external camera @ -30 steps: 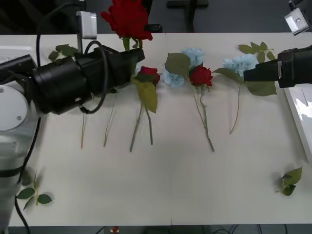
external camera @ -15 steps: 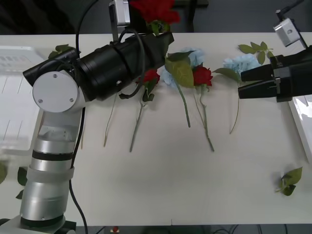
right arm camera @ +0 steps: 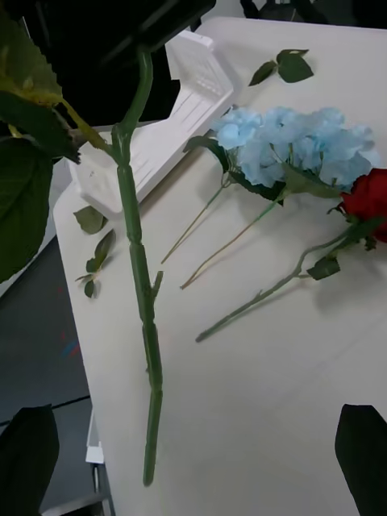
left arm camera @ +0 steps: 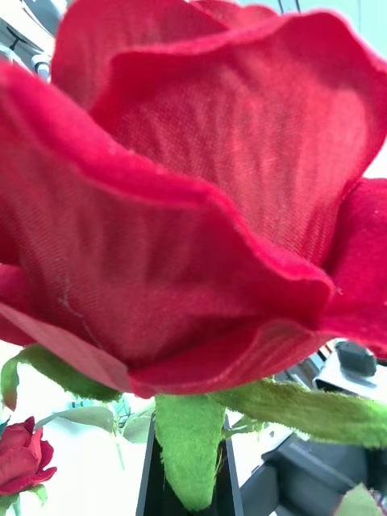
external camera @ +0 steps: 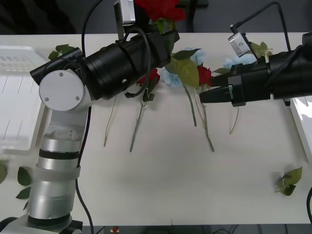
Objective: Place the red flowers into the right box and the blue flowers into the left box. If a person shows an open palm, hand one flower to the person first, then continue sorting.
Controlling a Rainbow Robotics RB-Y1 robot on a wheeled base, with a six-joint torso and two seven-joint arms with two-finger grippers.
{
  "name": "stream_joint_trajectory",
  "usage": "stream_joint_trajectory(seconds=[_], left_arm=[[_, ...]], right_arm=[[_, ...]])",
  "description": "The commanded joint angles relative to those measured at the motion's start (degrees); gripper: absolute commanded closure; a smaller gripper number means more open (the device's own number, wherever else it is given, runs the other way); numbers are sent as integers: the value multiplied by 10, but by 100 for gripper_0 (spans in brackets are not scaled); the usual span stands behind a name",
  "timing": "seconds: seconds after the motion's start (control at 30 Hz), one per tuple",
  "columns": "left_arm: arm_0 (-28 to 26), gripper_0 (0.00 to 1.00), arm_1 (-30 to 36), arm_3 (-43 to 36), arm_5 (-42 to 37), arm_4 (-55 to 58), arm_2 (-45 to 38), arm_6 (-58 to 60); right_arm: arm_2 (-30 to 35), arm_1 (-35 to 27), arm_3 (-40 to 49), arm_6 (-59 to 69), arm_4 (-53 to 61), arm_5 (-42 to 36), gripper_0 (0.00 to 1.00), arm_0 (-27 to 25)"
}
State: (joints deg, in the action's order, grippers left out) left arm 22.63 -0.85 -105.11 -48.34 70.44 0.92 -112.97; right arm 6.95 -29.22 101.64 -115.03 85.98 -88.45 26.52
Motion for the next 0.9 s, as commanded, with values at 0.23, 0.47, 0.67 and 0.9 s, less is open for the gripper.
stream_joint_trajectory(seconds=[0.23,0.47,0.67,0.9], left_arm=[[13,100,-2,-8,3,0,10,-9],[10,100,-2,-8,3,1,12,-9],[10,100,-2,-8,3,1,12,-8],[9,100,-2,-8,3,2,10,-7]], right_arm=[[-53,0,10,7,1,54,0,10],[-84,7,9,14,1,76,0,20],[-111,7,9,21,1,105,14,27],[-119,7,10,27,2,112,99,32]])
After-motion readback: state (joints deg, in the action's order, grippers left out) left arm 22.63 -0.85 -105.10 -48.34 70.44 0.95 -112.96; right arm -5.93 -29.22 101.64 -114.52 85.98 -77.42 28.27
